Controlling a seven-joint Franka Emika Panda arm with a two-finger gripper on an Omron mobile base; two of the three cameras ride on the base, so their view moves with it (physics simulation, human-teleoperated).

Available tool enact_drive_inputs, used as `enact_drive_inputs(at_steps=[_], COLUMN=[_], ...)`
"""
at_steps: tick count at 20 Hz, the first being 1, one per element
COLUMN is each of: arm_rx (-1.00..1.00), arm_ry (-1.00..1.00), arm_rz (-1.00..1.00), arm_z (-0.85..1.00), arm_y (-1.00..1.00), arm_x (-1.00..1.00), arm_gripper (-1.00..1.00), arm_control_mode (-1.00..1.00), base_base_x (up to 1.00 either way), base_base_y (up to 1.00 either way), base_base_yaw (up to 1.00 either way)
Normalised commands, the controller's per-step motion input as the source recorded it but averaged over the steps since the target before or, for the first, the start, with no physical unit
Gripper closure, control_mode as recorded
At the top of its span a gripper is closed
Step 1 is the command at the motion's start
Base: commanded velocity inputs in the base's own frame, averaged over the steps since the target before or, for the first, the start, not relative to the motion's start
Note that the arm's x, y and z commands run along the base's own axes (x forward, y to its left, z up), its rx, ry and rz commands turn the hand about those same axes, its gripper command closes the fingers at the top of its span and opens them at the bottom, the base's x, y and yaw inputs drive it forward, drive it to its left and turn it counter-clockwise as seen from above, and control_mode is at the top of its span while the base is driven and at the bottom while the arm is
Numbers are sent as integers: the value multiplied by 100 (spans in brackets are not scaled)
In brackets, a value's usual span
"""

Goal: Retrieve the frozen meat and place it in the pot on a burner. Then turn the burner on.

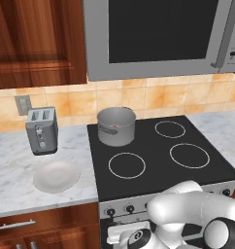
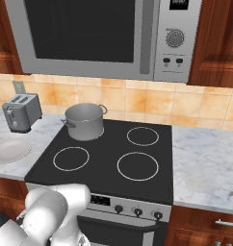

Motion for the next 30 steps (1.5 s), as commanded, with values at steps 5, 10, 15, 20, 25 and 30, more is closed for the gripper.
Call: enact_drive_inputs(at_steps=[5,10,15,20,25,30], arm_rx=[0,0,3,3,0,0], arm_ry=[0,-1,-2,-2,0,0], arm_rz=[0,5,3,0,0,0], arm_z=[0,0,0,0,0,0], arm_y=[1,-20,-66,-44,0,0], arm_x=[3,37,25,3,0,0], arm_gripper=[-100,-100,-100,-100,-100,-100], arm_control_mode=[-100,-100,-100,-100,-100,-100], base_base_x=[0,0,0,0,0,0], base_base_y=[0,0,0,0,0,0], base_base_yaw=[0,0,0,0,0,0])
